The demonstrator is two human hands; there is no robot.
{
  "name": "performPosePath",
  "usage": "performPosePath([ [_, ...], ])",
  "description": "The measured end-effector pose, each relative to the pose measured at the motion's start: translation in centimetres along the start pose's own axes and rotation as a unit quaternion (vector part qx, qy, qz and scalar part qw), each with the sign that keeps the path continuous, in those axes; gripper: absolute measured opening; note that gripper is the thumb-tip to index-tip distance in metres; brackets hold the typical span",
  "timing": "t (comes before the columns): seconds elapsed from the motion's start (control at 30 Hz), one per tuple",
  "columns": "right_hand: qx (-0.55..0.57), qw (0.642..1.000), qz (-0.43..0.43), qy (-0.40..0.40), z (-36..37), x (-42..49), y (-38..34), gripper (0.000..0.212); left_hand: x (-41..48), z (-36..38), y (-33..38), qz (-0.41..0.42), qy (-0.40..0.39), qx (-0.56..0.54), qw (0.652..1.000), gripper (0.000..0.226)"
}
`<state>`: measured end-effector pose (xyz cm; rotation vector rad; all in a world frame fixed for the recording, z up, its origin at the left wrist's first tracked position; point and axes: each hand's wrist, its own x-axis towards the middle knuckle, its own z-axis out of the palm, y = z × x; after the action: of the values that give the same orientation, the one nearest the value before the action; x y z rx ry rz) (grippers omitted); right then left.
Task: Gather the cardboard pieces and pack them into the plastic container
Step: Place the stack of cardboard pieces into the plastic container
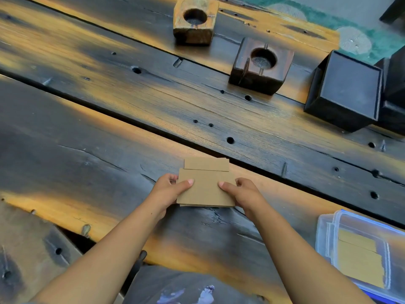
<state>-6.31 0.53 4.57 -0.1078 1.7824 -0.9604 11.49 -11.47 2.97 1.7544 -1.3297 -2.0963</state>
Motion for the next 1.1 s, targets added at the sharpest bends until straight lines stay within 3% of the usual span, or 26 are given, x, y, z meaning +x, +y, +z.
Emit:
performPosePath([
  [0.13, -0.009, 0.999, -0.03, 0.036, -0.7, -2.0, 1.0, 0.044, -1.8, 0.2, 0.5, 0.04, -0.02, 0.045, 0.998, 0.046],
  [0.4, 0.0, 0.997, -0.049, 0.062, -4.7, -6.7, 4.8, 0.04, -5.9, 3.2, -1.2, 0.064, -0.086, 0.091, 0.99, 0.02],
  [0.57, 0.024, 0.996, -0.054, 0.063, -8.1, -9.2, 7.9, 0.038, -8.6, 6.5, -3.0, 0.076, -0.077, 0.101, 0.989, 0.043],
  [0.8, 0.05, 0.995, -0.067, 0.062, -15.7, -12.1, 11.8, 0.059, -13.1, 14.0, -5.7, 0.085, -0.056, 0.08, 0.992, 0.045],
  [0.9, 0.074, 0.992, -0.079, 0.057, -19.9, -13.7, 13.2, 0.051, -15.1, 18.1, -6.6, 0.09, -0.066, 0.071, 0.991, 0.044],
  [1.0, 0.1, 0.99, -0.086, 0.049, -23.5, -15.2, 14.3, 0.043, -16.9, 21.7, -7.3, 0.102, -0.065, 0.068, 0.99, 0.053],
  [1.1, 0.112, 0.988, -0.094, 0.047, -26.3, -15.9, 15.5, 0.055, -18.2, 24.2, -7.8, 0.112, -0.061, 0.075, 0.989, 0.073],
])
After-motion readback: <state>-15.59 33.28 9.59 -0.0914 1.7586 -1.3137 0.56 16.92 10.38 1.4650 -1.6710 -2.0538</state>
